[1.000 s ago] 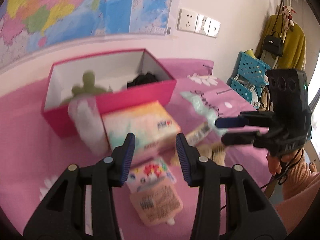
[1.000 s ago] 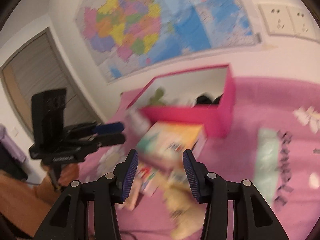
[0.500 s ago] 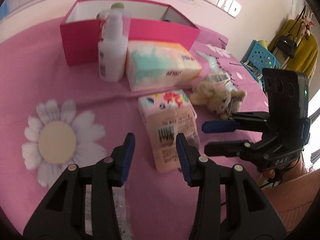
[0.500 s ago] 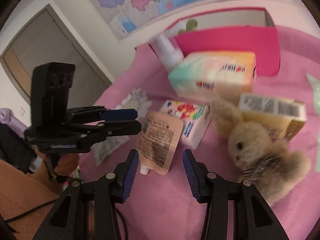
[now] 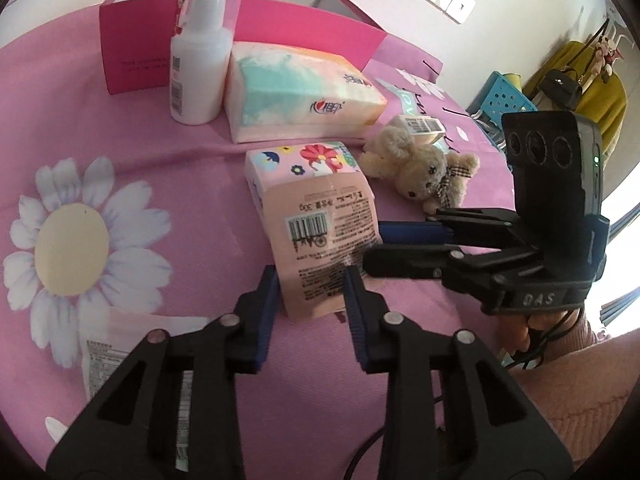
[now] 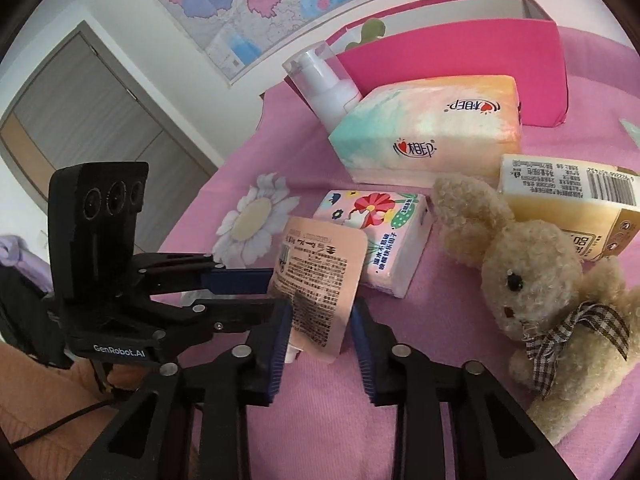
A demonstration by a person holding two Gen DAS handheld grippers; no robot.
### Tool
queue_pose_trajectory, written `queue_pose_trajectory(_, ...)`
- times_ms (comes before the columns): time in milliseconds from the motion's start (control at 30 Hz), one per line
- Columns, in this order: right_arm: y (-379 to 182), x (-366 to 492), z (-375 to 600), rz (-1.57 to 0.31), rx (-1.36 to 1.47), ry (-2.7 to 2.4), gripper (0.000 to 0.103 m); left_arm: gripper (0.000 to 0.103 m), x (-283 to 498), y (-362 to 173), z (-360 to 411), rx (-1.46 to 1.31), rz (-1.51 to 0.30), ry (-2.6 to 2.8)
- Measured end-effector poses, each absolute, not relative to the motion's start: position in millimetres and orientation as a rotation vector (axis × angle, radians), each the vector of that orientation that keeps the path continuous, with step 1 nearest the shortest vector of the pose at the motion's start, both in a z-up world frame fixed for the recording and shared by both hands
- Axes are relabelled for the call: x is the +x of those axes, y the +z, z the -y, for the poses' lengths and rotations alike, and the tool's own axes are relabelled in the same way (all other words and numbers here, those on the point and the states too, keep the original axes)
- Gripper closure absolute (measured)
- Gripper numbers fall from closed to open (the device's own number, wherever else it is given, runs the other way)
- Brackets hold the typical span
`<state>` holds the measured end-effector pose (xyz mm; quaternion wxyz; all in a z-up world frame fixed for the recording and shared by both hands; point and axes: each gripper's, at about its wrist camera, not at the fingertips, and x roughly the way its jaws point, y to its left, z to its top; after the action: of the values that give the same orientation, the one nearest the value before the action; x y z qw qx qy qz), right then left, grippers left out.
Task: Organize soft objects
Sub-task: 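Move the right gripper to the pink sachet and grasp it, then carry the pink sachet into the pink box and release it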
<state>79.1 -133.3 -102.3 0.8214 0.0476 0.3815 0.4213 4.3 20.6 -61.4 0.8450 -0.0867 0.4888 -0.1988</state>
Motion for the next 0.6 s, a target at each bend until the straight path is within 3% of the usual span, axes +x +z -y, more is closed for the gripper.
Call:
queue_pose_trajectory(167, -97, 75, 140, -0.801, 0.103, 0.898, 0.080, 0.072, 1, -51, -20, -0.171, -1.013, -0.423)
queue_pose_trajectory(600, -58, 58, 153, -0.686, 0.042, 0.891, 0.080, 0.072, 15, -14, -10, -0.123, -0.915, -0.453)
